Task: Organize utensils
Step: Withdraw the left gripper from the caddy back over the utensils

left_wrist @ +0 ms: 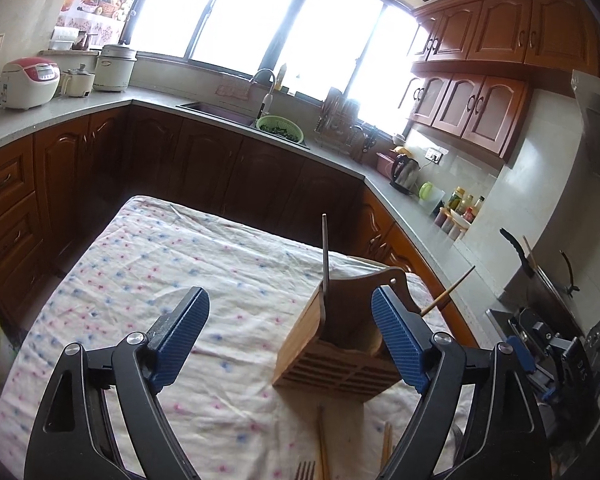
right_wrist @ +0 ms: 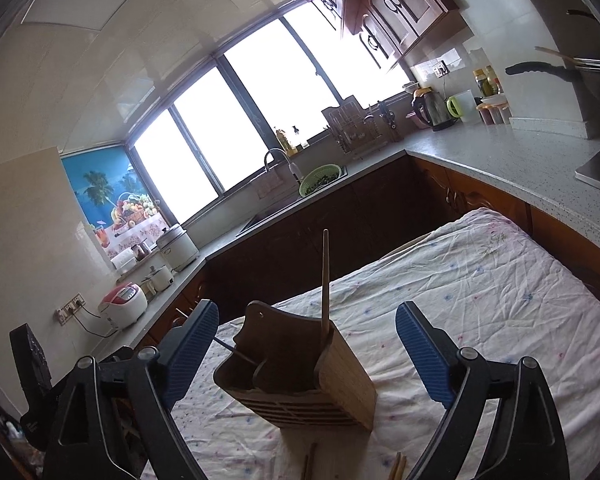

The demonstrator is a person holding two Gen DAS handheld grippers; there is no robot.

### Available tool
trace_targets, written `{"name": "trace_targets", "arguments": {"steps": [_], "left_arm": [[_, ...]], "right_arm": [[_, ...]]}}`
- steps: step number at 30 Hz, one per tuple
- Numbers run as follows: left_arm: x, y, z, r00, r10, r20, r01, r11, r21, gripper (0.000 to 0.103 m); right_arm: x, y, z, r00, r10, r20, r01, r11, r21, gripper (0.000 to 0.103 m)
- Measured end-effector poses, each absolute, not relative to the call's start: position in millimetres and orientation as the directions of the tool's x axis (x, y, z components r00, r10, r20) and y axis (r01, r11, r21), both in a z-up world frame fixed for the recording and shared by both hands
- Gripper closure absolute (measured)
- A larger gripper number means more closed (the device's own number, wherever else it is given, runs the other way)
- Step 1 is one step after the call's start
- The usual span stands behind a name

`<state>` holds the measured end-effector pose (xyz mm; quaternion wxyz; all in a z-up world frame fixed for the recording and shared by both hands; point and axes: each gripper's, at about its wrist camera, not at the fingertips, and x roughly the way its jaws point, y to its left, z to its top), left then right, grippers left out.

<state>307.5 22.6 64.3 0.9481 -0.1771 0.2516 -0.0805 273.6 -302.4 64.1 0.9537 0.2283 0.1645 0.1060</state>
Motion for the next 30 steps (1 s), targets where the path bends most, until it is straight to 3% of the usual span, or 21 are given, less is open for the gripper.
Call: {"name": "trace_targets", "arguments": {"steps": [19, 30], "left_arm": [[200.1, 32.4, 8.7, 0.781, -0.252, -0.571, 0.043, 0.935, -0.352, 0.016], [168.9, 31.9, -18.3, 0.75, -0.249, -0.613, 0.036, 0.941, -0.337, 0.016]], "right_arm": [[172.0, -313.2, 15.2, 0.872, 0.257, -0.417, -0.068, 0.907, 0.416, 0.011], [133.7, -311.1, -4.0, 0.854, 0.245, -0.459, -0.062, 0.924, 0.377, 0.011]]}}
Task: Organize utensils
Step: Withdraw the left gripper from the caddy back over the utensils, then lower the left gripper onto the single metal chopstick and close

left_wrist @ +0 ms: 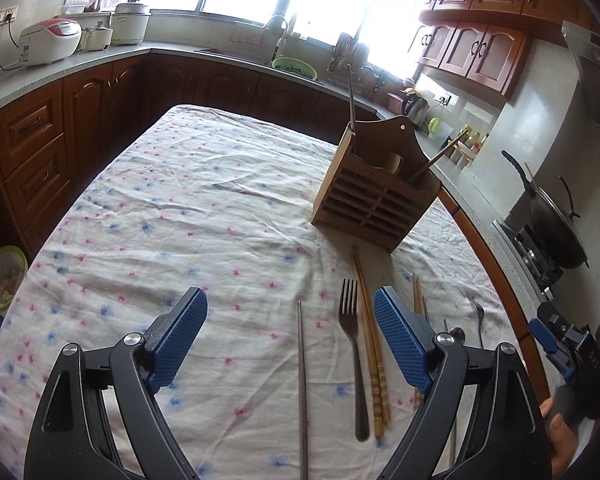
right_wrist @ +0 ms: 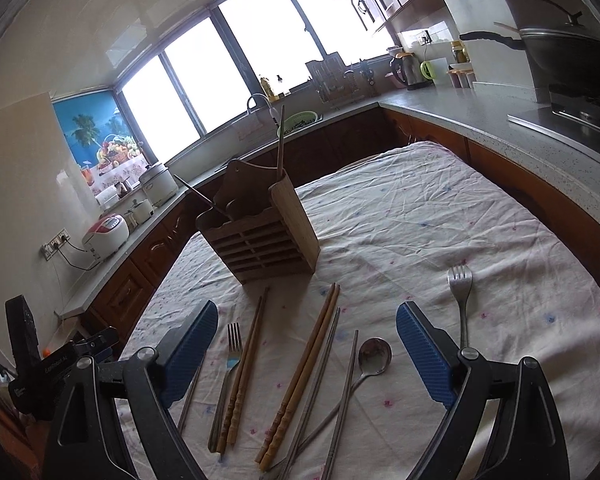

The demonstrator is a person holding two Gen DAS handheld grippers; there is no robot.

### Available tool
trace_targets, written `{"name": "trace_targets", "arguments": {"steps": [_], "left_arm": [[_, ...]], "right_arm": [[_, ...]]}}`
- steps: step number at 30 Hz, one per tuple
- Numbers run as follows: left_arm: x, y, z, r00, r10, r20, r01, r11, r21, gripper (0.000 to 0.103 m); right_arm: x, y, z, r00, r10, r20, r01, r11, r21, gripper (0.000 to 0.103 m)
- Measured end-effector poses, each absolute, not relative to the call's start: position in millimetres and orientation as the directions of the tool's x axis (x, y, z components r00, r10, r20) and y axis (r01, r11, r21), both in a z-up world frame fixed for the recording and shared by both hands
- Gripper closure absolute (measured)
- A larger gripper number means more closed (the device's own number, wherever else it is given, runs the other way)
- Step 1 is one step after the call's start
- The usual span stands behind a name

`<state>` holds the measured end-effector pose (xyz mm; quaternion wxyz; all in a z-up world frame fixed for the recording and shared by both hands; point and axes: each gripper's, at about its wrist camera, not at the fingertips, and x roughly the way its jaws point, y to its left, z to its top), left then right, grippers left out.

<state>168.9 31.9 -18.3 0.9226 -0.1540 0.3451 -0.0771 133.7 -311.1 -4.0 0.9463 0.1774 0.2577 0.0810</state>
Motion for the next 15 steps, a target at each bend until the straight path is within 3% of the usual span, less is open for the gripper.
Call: {"name": "trace_targets", "arguments": {"steps": [15], "left_arm": [[163.1, 24.5, -27.3, 0.729, -0.243, -0.64, 0.045, 0.95, -0.309, 0.016]], "right_arm": [[131.2, -305.2, -21.6, 0.829, 0.241, -0.505, -0.063, 0.937, 0.343, 0.011]]}}
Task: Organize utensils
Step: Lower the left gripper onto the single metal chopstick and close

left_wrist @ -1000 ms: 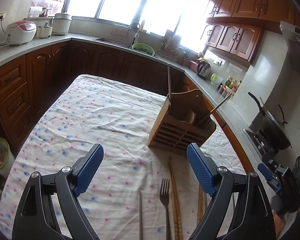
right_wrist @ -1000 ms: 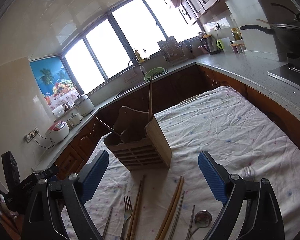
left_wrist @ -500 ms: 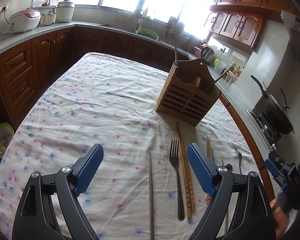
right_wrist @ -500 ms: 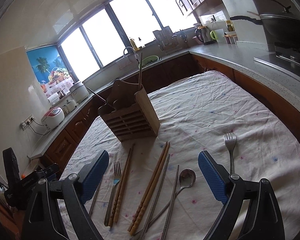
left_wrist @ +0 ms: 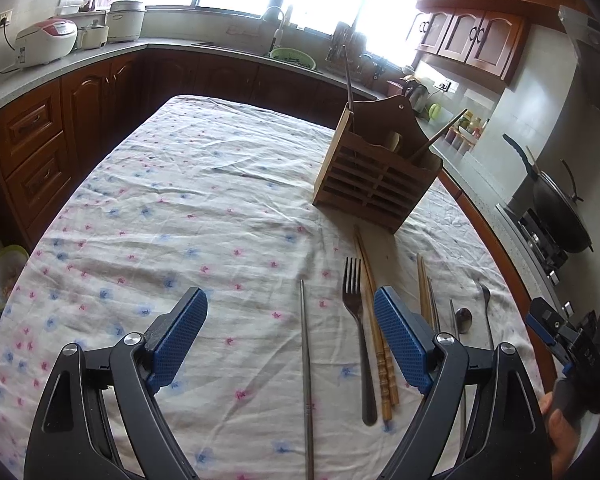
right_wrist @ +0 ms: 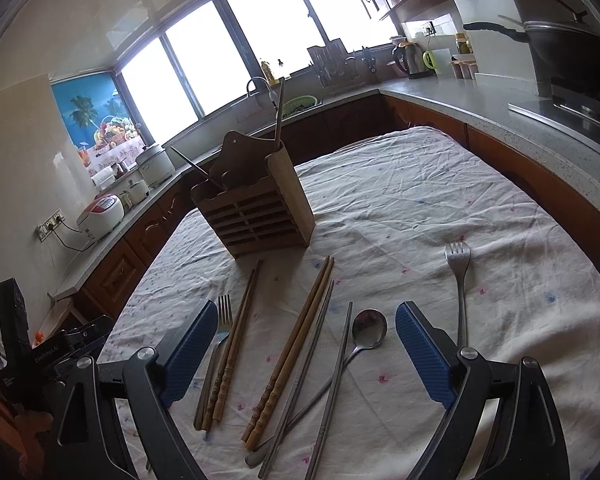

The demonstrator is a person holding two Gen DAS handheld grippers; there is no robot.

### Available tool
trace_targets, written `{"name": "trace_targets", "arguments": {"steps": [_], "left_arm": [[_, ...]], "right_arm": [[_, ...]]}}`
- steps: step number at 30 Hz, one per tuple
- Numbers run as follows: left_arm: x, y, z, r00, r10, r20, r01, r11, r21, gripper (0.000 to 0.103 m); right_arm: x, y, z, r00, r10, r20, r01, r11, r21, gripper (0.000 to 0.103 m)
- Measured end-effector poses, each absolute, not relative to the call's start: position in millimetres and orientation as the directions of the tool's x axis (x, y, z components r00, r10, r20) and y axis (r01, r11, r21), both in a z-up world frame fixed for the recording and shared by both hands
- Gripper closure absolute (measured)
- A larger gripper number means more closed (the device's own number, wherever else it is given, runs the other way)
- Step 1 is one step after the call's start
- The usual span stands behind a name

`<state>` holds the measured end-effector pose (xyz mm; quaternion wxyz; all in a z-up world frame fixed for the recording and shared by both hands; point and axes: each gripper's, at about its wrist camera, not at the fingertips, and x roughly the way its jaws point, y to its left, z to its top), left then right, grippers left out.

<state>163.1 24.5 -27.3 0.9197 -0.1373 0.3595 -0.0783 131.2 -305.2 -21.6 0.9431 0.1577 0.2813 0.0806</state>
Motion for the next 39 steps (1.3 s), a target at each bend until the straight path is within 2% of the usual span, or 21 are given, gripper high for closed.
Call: {"name": "trace_targets", "arguments": {"steps": [6, 11, 13, 16, 18, 20, 24, 26, 31, 39], "left_arm": [[171.3, 19.3, -30.2, 0.714, -0.234, -0.66, 0.05, 0.957, -0.284, 0.016], [181.1, 14.0, -36.2, 0.69, -0.23, -0.686, 0.059, 0.963, -0.262, 0.016], [184.5, 10.6, -39.2, 0.679, -0.226, -0.698, 0.065, 0.966, -0.25, 0.016], [189.8, 5.7, -43.4, 0.664, -0.217, -0.715, 0.072, 0.971, -0.228, 0.016], [193.5, 2.4, -45.9, 0.654, -0.213, -0.726, 0.08, 0.974, -0.214, 0.018], [198.2, -0.9, -48.9, 0.639, -0.21, -0.74, 0.09, 0.976, -0.199, 0.024], [209.3, -7.1, -56.3, 0.609, -0.205, -0.767, 0.101, 0.978, -0.181, 0.029], [214.6, -11.1, -60.5, 0.592, -0.203, -0.78, 0.111, 0.979, -0.17, 0.035], [225.7, -21.2, -72.1, 0.546, -0.205, -0.813, 0.139, 0.978, -0.153, 0.051], [240.0, -24.5, -85.6, 0.499, -0.215, -0.839, 0.148, 0.976, -0.162, 0.058]], "right_arm": [[139.3, -305.5, -23.3, 0.825, 0.234, -0.515, -0.057, 0.94, 0.337, 0.012], [150.0, -304.9, -26.0, 0.814, 0.228, -0.534, -0.048, 0.943, 0.329, 0.02], [156.4, -304.5, -28.9, 0.806, 0.225, -0.548, -0.043, 0.945, 0.325, 0.025], [169.2, -303.3, -35.9, 0.784, 0.223, -0.579, -0.032, 0.946, 0.321, 0.043], [177.5, -302.6, -40.8, 0.77, 0.231, -0.595, -0.028, 0.943, 0.33, 0.05], [185.4, -301.5, -44.4, 0.757, 0.237, -0.609, -0.026, 0.942, 0.335, 0.053], [198.7, -298.3, -46.9, 0.744, 0.245, -0.622, -0.029, 0.941, 0.336, 0.058], [206.3, -296.5, -47.7, 0.738, 0.248, -0.627, -0.031, 0.941, 0.336, 0.059], [230.2, -288.4, -48.5, 0.718, 0.257, -0.647, -0.048, 0.945, 0.322, 0.073], [276.6, -272.1, -67.2, 0.662, 0.27, -0.699, -0.072, 0.952, 0.299, 0.077]]}}
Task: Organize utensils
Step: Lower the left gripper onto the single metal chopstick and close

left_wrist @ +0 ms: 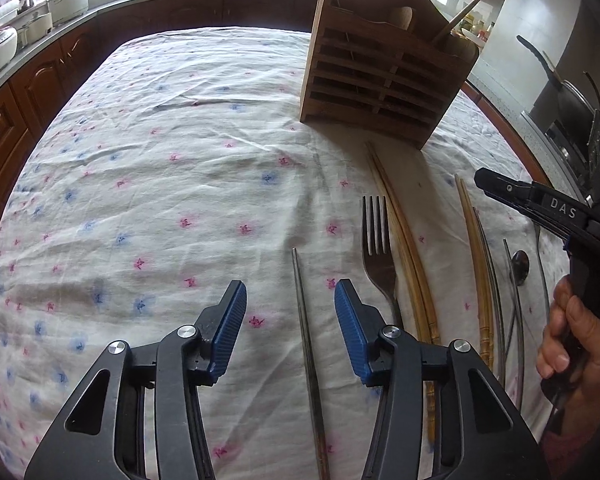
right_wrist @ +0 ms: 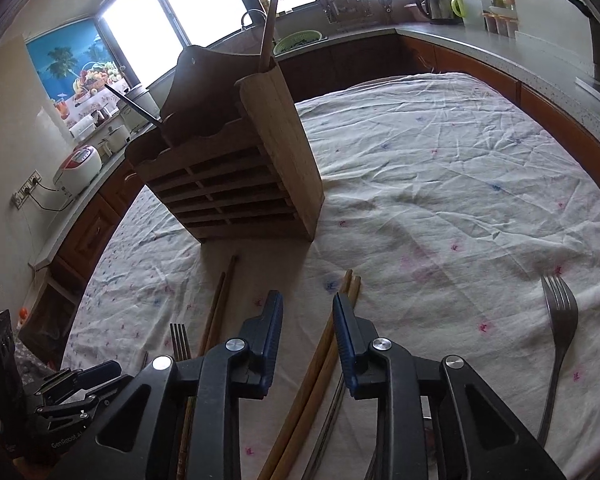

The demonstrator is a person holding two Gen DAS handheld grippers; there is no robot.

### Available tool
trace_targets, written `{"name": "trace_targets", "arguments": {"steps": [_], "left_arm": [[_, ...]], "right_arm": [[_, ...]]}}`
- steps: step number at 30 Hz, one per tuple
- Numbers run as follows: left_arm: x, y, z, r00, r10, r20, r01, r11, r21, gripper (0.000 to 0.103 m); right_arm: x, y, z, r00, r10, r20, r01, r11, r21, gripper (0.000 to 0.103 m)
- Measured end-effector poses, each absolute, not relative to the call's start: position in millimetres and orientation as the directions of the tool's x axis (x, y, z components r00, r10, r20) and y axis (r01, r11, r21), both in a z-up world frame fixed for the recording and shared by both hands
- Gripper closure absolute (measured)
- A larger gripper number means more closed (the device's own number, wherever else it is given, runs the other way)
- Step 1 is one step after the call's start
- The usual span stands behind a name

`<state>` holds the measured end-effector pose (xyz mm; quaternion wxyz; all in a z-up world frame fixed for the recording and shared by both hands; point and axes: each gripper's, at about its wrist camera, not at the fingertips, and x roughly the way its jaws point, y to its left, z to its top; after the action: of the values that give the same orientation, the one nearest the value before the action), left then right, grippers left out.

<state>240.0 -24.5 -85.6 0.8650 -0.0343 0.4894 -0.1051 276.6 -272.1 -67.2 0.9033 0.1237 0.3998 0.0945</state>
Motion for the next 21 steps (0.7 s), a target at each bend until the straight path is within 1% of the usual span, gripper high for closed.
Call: {"name": "trace_targets", "arguments": {"steps": [2, 8, 9, 12, 15, 16, 17, 18, 19, 20, 21], "left_arm": [[243.0, -23.9, -88.3, 0.488, -0.225, -0.843, 0.152, 0.973, -0.172, 0.059], [249.2, -25.1, -92.1, 0.477, -0.248, -0.843, 0.167, 0.968, -0.189, 0.06], [250.1, -25.6, -92.5, 0.476, -0.251, -0.843, 0.171, 0.966, -0.192, 0.06], [253.3, -28.8, -93.3, 0.477, -0.25, -0.842, 0.187, 0.966, -0.181, 0.062], [255.4, -31.7, -93.7, 0.48, -0.247, -0.842, 0.201, 0.965, -0.169, 0.07], [255.8, -32.0, -94.0, 0.48, -0.251, -0.84, 0.204, 0.964, -0.172, 0.076], [256.0, -32.4, -94.4, 0.484, -0.246, -0.84, 0.207, 0.965, -0.164, 0.086], [256.1, -32.8, -95.3, 0.49, -0.237, -0.839, 0.208, 0.966, -0.152, 0.091], [256.1, -32.5, -95.9, 0.499, -0.23, -0.836, 0.207, 0.968, -0.143, 0.097], [256.2, -32.0, -96.1, 0.502, -0.232, -0.833, 0.208, 0.967, -0.144, 0.097], [256.5, -31.5, -96.1, 0.503, -0.235, -0.831, 0.208, 0.967, -0.148, 0.098]], "right_arm": [[286.0, -270.2, -73.5, 0.651, 0.265, -0.712, -0.068, 0.954, 0.294, 0.078], [306.6, -269.3, -89.7, 0.605, 0.227, -0.763, -0.034, 0.965, 0.26, 0.079], [307.4, -270.0, -90.9, 0.601, 0.222, -0.768, -0.028, 0.966, 0.257, 0.081], [310.1, -267.7, -90.6, 0.595, 0.213, -0.775, -0.038, 0.971, 0.238, 0.081], [316.1, -261.0, -89.9, 0.583, 0.192, -0.789, -0.052, 0.979, 0.199, 0.081], [318.1, -258.0, -89.6, 0.58, 0.182, -0.794, -0.059, 0.982, 0.182, 0.081], [319.5, -254.6, -89.4, 0.578, 0.168, -0.798, -0.067, 0.985, 0.159, 0.081], [319.6, -251.4, -89.7, 0.58, 0.151, -0.8, -0.073, 0.988, 0.134, 0.082], [319.2, -248.2, -90.0, 0.584, 0.128, -0.802, -0.076, 0.992, 0.103, 0.087], [319.2, -246.0, -90.4, 0.587, 0.108, -0.802, -0.075, 0.994, 0.079, 0.093], [318.3, -246.4, -90.6, 0.589, 0.114, -0.8, -0.074, 0.993, 0.086, 0.094]]}}
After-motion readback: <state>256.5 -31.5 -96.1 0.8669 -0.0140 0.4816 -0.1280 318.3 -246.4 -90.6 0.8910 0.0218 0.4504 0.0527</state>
